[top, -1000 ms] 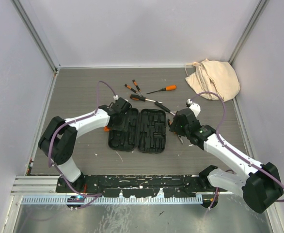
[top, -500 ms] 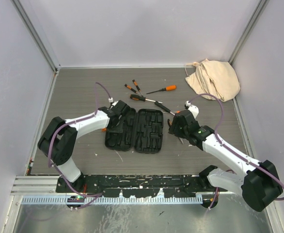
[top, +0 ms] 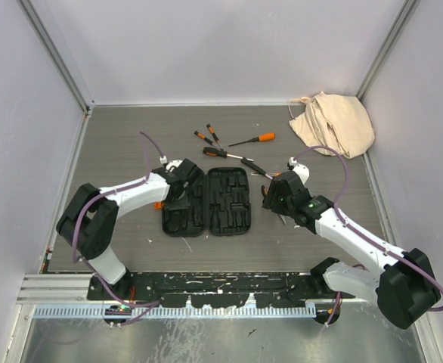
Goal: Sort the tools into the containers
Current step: Adjust the storage box at the center of the board.
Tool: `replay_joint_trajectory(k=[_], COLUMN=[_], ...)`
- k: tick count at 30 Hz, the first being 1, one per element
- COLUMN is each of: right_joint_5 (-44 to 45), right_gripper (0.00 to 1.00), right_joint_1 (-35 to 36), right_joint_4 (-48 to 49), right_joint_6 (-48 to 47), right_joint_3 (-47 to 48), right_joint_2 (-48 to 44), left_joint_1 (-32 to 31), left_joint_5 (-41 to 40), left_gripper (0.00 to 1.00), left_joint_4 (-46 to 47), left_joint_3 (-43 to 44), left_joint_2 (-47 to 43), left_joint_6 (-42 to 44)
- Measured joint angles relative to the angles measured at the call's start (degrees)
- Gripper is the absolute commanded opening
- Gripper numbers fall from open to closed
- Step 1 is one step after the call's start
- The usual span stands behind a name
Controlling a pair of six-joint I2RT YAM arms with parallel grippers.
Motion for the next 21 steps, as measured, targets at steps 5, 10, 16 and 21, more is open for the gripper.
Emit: replay_joint_trajectory(k=[5, 10, 16, 21], right_joint_5=[0.0, 0.0, 0.2, 1.5], right_gripper=[0.55, 0.55, 0.55, 0.56], right_joint_1=[0.0, 0.0, 0.0, 0.0], right_joint_4=[0.1, 0.3, 0.3, 0.3], right_joint_6=[0.2, 0.1, 0.1, 0.1], right_joint_3=[0.0, 0.0, 0.0, 0.0], right_joint_2=[0.0, 0.0, -0.2, -3.1], left_joint_1=[0.0, 0.1, 0.1, 0.1], left_joint_5=[-0.8, -0.4, 1.9, 3.1], left_gripper=[0.17, 0.43, 0.52, 0.58], left_joint_4=[-2.5, -2.8, -1.1, -0.8], left_joint_3=[-0.1, -0.5, -0.7, 1.5], left_joint_2=[-0.3, -1.1, -4.9, -8.0], left_joint_6=[-4.5, -6.3, -4.3, -1.4])
